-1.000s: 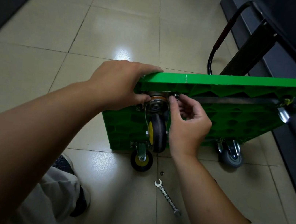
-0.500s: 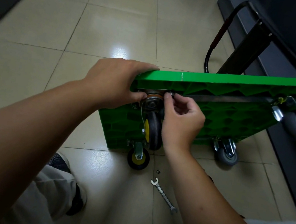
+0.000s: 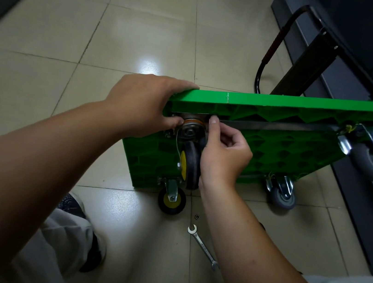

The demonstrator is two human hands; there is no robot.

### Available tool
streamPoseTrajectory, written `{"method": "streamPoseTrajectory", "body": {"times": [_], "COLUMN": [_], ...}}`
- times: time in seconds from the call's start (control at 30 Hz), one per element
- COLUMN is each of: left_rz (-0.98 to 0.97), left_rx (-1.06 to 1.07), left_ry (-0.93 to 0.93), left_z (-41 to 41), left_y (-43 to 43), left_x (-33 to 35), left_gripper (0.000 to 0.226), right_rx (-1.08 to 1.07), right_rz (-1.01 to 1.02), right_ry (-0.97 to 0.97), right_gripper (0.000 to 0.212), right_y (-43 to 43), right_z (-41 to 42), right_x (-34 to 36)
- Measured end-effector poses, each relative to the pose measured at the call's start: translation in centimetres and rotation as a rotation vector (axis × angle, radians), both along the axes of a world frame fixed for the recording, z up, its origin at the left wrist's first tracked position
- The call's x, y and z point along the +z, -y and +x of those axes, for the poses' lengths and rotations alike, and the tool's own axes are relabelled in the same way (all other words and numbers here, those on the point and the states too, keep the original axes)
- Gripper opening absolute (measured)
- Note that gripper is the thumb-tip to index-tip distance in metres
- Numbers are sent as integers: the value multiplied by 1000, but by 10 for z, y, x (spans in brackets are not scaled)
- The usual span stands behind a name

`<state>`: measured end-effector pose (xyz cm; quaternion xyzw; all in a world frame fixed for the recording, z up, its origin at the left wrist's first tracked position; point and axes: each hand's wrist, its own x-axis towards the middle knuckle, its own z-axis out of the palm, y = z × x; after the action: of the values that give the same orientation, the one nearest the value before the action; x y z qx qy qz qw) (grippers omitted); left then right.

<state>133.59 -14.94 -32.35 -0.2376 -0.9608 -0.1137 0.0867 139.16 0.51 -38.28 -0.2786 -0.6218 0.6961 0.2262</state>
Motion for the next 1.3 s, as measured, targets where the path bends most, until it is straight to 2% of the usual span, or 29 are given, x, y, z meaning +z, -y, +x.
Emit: {"method": "streamPoseTrajectory", "body": {"times": [0.07, 0.2, 0.47, 0.67, 1.1, 1.3], "left_rz": [-4, -4, 3, 4, 1, -2], "left_rx": [3, -2, -5, -2, 3, 2], "left_ry": [-4, -2, -3, -15, 3, 1], "left_z": [0, 0, -1, 0, 0, 0], "left_y": [0, 0, 1, 0, 0, 0], "left_x": [0, 0, -1, -2, -1, -1], "left_gripper": [72, 72, 72, 72, 72, 72], "right_rx": [-6, 4, 38, 8, 22, 64], "right_rz": [-44, 91, 186, 15, 5, 36], "right_ry": [-15, -39, 10, 0, 19, -8], "right_gripper": [17, 9, 14, 17, 13, 18], "right_y": [1, 0, -4, -1, -7, -10], "right_z": [-1, -1, 0, -2, -6, -4], "right_x": [1, 4, 3, 2, -1, 1]}}
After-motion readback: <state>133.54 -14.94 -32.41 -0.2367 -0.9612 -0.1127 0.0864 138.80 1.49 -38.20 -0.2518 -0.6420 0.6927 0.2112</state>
